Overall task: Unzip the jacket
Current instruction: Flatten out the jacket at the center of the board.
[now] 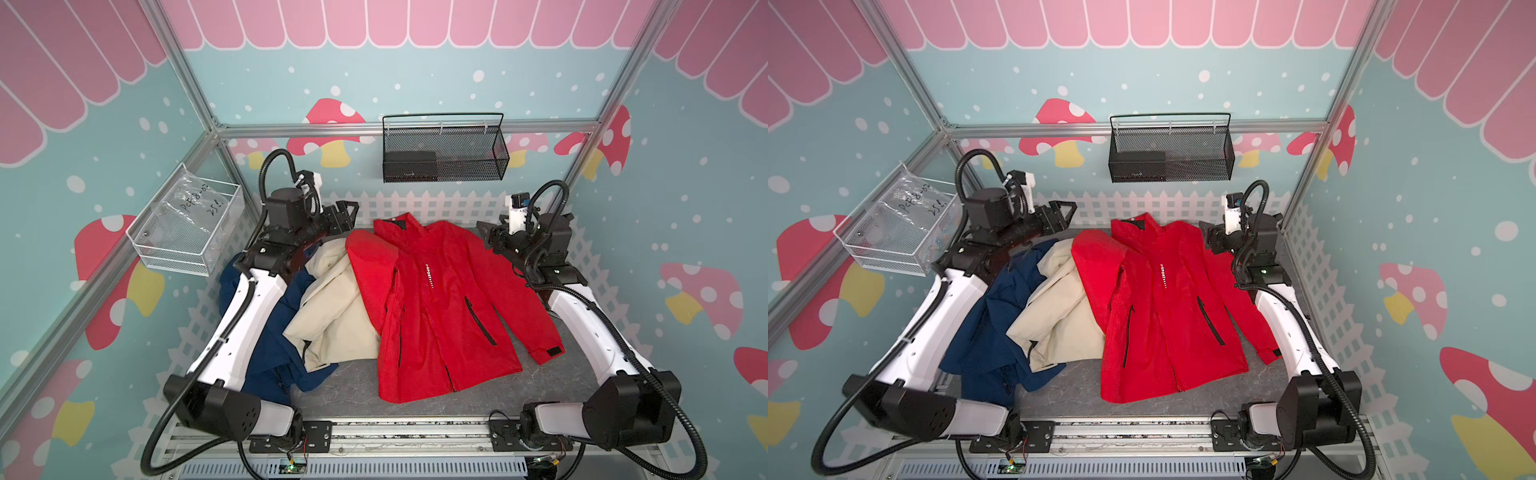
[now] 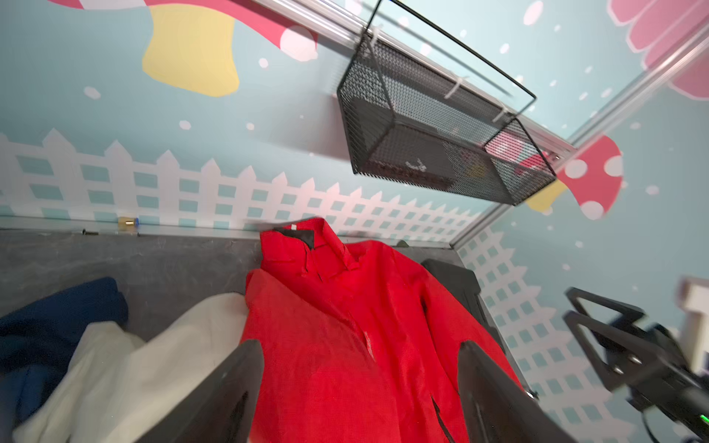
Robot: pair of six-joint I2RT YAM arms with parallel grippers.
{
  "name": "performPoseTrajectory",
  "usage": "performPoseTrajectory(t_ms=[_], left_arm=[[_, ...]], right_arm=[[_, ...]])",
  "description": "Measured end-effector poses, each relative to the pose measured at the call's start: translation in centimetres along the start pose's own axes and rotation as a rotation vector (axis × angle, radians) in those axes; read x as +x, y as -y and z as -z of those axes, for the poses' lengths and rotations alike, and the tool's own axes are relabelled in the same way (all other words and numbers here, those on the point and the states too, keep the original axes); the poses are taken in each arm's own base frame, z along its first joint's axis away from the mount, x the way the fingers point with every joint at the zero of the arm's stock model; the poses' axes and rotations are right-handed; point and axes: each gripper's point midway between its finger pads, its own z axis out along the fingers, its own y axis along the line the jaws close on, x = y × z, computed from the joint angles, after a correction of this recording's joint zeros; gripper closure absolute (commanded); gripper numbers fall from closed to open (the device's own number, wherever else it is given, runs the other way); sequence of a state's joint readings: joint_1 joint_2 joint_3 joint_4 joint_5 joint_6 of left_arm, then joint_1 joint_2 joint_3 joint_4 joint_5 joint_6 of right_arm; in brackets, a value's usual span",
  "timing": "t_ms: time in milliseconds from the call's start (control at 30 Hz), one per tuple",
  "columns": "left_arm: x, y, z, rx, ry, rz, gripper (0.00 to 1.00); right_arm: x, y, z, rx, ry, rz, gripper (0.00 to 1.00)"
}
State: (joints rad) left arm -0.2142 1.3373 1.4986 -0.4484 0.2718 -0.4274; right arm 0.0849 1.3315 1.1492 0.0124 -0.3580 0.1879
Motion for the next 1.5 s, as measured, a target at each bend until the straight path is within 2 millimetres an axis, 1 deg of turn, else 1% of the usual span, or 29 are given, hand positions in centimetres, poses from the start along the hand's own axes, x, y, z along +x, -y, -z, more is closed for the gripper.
performPoseTrajectory(t_ms=[67,133,200,233,300,333,367,467,567,700,767,867,933,1033,1133,1267,1333,1433,1500], left_arm=[[2.6,0.4,1.2,0.013,-0.058,0.039,0.21],[6.6,0.5,1.5,0.012,-0.166,0.074,0.21],[10.6,0.5,1.3,0.006,-0.277,0.093,0.21],[12.9,0.4,1.3,-0.002,-0.341,0.098,0.21],[16.0,0.3,1.6,-0.016,-0.43,0.107,0.21],[17.2,0.2,1.8,-0.025,-0.465,0.115,0.21],[18.0,0.0,2.1,-0.034,-0.487,0.124,0.21],[19.3,-0.3,2.5,-0.055,-0.518,0.15,0.21],[20.5,0.4,2.5,-0.042,-0.544,0.165,0.2],[22.2,1.2,1.9,-0.018,-0.574,0.185,0.19],[22.8,1.4,1.3,-0.014,-0.582,0.196,0.19],[23.5,1.6,0.5,-0.015,-0.589,0.212,0.18],[23.8,1.6,-0.1,-0.023,-0.587,0.221,0.18],[24.0,1.5,-0.8,-0.036,-0.582,0.231,0.18],[24.3,1.4,-1.5,-0.05,-0.579,0.239,0.18],[25.0,1.2,-2.4,-0.068,-0.585,0.249,0.18],[25.5,1.0,-2.8,-0.083,-0.592,0.248,0.17],[25.9,0.6,-3.1,-0.105,-0.592,0.246,0.17],[26.0,0.4,-3.3,-0.12,-0.587,0.24,0.17]], right_arm=[[2.5,-0.5,0.0,-0.033,-0.062,-0.053,0.35],[5.3,-1.0,0.2,-0.054,-0.137,-0.11,0.35],[7.4,-1.1,0.5,-0.052,-0.199,-0.152,0.33],[8.3,-1.1,0.8,-0.045,-0.232,-0.171,0.31],[9.4,-1.0,1.2,-0.025,-0.276,-0.191,0.28],[9.9,-0.8,1.3,-0.012,-0.295,-0.195,0.26],[10.3,-0.6,1.5,0.003,-0.316,-0.2,0.24],[11.7,0.1,1.7,0.044,-0.378,-0.211,0.22],[12.7,0.9,1.6,0.068,-0.417,-0.223,0.2],[13.6,2.4,0.9,0.105,-0.459,-0.23,0.17],[13.6,3.4,0.3,0.125,-0.47,-0.228,0.16],[12.7,5.7,-1.4,0.167,-0.476,-0.203,0.14],[11.8,7.2,-2.8,0.191,-0.47,-0.17,0.14],[10.7,8.7,-5.2,0.197,-0.462,-0.114,0.14],[10.2,9.8,-7.8,0.182,-0.461,-0.059,0.14],[11.3,10.8,-10.6,0.149,-0.483,-0.012,0.13],[12.4,11.1,-11.8,0.13,-0.501,-0.002,0.14],[14.4,11.2,-12.9,0.1,-0.531,-0.005,0.13],[15.5,11.2,-13.3,0.087,-0.549,-0.012,0.13]])
